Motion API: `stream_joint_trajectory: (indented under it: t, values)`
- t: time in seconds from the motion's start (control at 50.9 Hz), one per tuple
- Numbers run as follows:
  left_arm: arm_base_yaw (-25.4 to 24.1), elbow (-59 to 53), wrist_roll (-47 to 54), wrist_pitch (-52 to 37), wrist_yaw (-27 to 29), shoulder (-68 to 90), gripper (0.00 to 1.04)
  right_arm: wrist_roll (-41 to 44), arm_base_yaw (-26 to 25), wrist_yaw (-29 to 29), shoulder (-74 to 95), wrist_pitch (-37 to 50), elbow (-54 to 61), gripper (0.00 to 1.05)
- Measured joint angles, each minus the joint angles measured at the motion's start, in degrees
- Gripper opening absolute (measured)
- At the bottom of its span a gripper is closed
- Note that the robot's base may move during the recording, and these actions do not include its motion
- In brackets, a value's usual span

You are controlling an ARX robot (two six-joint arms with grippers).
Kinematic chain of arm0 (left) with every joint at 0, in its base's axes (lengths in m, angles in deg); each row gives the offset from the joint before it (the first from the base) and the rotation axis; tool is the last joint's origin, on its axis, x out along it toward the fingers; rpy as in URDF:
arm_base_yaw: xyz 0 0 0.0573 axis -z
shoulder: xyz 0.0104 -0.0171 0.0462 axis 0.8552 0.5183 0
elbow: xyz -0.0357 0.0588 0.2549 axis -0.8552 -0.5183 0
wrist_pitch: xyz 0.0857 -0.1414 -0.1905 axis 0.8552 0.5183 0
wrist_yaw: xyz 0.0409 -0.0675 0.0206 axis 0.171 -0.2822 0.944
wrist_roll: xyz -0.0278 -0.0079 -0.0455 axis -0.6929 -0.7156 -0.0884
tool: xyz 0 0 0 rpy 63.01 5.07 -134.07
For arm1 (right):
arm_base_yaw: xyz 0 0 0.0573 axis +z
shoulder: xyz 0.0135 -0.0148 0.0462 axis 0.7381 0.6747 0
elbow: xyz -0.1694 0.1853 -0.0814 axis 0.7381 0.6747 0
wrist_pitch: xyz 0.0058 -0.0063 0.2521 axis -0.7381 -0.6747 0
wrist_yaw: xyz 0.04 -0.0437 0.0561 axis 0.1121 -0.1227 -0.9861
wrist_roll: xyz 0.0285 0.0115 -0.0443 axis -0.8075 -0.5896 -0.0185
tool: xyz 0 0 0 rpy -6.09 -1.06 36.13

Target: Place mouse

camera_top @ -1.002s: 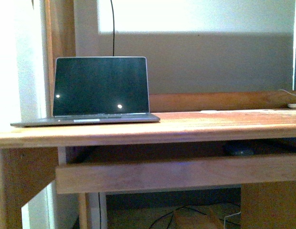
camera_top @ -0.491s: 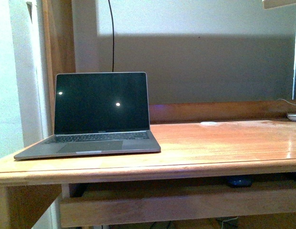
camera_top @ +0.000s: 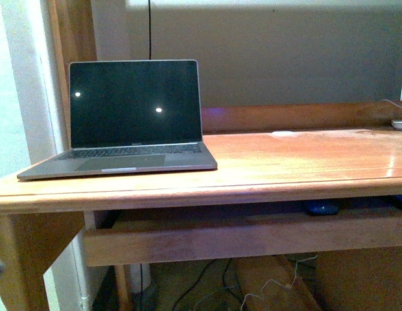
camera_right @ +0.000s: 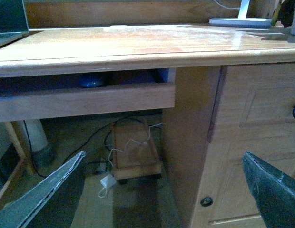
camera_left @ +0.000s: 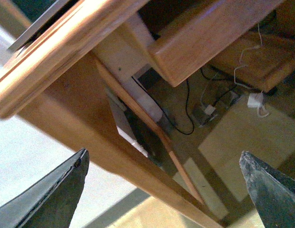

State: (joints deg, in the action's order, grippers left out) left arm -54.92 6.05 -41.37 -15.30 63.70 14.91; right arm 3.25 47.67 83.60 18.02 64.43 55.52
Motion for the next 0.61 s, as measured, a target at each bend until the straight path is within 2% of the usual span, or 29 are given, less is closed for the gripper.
stream_joint_trajectory:
  t: [0.059,0.157,0.413,0.609]
  values:
    - [1.11,4.17,9.07,-2.93,-0.90,7.26,0.97,0.00,0.00,-0.02,0.00,0.00,0.00,0.97]
    - [2.12,9.70,17.20,-3.91,-1.29,14.05,0.97,0.00,0.00,0.00,0.00,0.00,0.00,0.97]
    - [4.02,20.39,26.95,-2.32,-1.90,21.05,0.97,0.00,0.00,0.00,0.00,0.00,0.00,0.97]
    - [6.47,25.49,29.94,-0.44,-2.75,23.34,0.97,0.00,0.00,-0.02,0.00,0.00,0.00,0.97]
